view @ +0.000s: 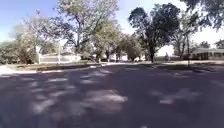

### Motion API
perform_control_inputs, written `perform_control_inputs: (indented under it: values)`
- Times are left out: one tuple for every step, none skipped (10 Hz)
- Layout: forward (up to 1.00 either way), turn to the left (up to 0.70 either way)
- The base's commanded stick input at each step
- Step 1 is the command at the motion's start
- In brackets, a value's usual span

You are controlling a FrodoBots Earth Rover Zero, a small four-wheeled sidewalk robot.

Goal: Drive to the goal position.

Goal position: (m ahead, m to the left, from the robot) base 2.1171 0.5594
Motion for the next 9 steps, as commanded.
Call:
perform_control_inputs:
  values:
    - [0.70,0.00]
    - [0.70,0.00]
    - [0.70,0.00]
    - [0.70,0.00]
    - [0.70,0.00]
    - [0.70,0.00]
    - [0.70,0.00]
    - [0.70,0.00]
    - [0.70,0.00]
